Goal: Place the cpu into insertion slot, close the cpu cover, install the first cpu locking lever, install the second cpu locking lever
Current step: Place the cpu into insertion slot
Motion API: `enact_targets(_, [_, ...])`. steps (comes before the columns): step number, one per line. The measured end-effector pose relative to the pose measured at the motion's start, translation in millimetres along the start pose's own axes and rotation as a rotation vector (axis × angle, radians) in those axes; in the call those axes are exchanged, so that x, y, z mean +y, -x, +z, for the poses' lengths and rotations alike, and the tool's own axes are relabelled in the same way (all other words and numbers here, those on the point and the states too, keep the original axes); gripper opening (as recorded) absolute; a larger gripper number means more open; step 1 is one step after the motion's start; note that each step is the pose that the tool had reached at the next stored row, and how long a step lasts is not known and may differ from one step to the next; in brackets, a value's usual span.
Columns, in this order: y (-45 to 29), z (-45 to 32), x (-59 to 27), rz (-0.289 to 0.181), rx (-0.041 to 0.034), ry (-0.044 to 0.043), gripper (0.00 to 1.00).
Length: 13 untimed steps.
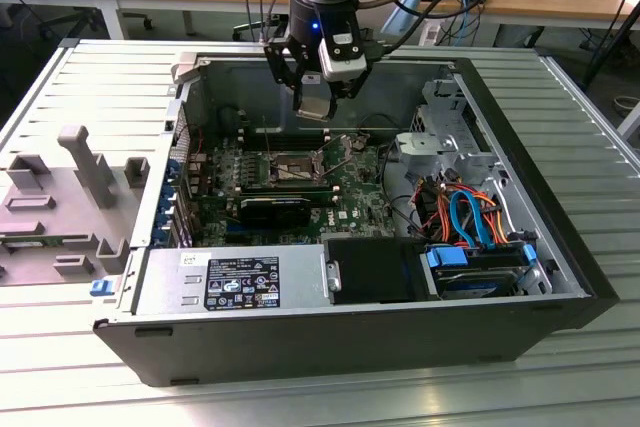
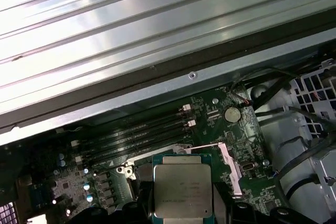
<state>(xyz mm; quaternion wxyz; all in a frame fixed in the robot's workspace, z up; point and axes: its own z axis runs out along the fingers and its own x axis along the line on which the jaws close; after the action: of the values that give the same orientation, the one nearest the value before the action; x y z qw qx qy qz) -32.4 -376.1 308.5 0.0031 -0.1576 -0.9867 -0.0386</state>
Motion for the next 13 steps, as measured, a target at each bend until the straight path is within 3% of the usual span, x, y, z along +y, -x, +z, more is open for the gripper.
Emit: enact_targets(13, [0.0, 0.0, 0.0, 0.050, -0.0039, 0.0007, 0.54])
